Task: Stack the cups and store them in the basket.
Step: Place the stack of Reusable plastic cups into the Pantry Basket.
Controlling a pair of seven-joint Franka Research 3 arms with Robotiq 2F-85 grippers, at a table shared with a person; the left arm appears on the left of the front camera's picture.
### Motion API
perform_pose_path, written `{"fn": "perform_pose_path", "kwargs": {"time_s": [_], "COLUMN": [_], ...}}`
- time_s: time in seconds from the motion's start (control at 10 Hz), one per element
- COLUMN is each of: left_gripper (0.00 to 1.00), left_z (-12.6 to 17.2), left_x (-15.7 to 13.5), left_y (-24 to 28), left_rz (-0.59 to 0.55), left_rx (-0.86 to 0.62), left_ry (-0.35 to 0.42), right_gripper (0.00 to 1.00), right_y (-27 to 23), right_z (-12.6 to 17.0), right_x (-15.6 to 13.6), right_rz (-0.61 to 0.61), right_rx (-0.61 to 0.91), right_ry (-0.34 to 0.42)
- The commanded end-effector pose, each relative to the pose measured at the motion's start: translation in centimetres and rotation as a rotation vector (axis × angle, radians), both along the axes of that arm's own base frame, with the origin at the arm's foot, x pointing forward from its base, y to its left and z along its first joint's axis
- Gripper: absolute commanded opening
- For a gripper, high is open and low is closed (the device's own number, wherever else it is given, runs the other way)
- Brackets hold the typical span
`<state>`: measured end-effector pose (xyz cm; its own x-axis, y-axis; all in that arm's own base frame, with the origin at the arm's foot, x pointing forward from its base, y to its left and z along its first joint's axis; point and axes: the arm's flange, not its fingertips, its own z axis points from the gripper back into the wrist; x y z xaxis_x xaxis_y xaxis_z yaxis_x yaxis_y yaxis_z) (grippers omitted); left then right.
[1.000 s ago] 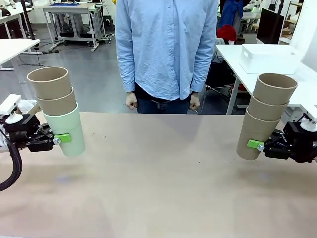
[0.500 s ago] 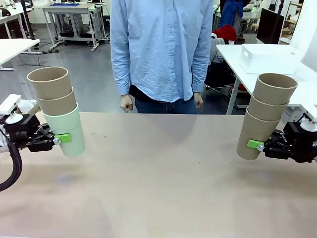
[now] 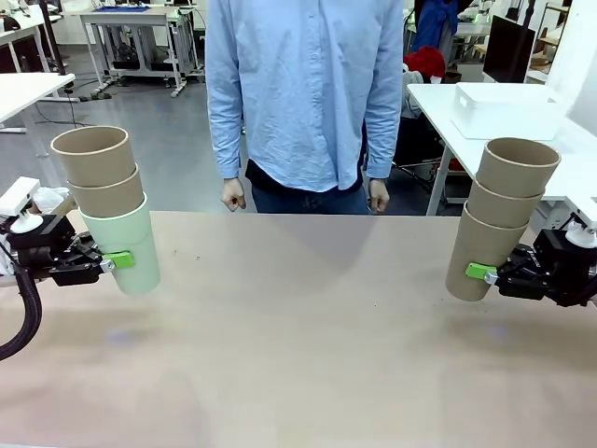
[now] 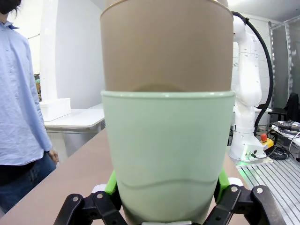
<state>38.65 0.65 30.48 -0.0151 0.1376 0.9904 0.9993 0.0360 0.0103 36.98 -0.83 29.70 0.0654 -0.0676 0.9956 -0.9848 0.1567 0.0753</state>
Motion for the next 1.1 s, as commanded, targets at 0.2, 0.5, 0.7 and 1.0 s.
{"fn": "perform_pose_path", "kwargs": {"time_s": [0.2, 0.5, 0.7, 1.0], "left_gripper": [0.87, 0.87, 0.87, 0.87], "left_z": [0.35, 0.35, 0.35, 0.35], "left_x": [-0.01, -0.01, -0.01, -0.01], "left_y": [-0.1, -0.1, -0.1, -0.1], "left_rz": [0.006, 0.006, 0.006, 0.006], "left_rx": [-0.015, -0.015, -0.015, -0.015], "left_ry": [-0.008, -0.008, -0.008, -0.008], "right_gripper": [0.84, 0.84, 0.84, 0.84], "right_y": [0.01, 0.01, 0.01, 0.01], "right_z": [0.4, 0.4, 0.4, 0.4], "right_x": [0.08, 0.08, 0.08, 0.08], "right_rz": [-0.001, -0.001, -0.001, -0.001], "right_rx": [-0.002, -0.002, -0.002, -0.002], "right_ry": [-0.013, -0.013, -0.013, -0.013]}}
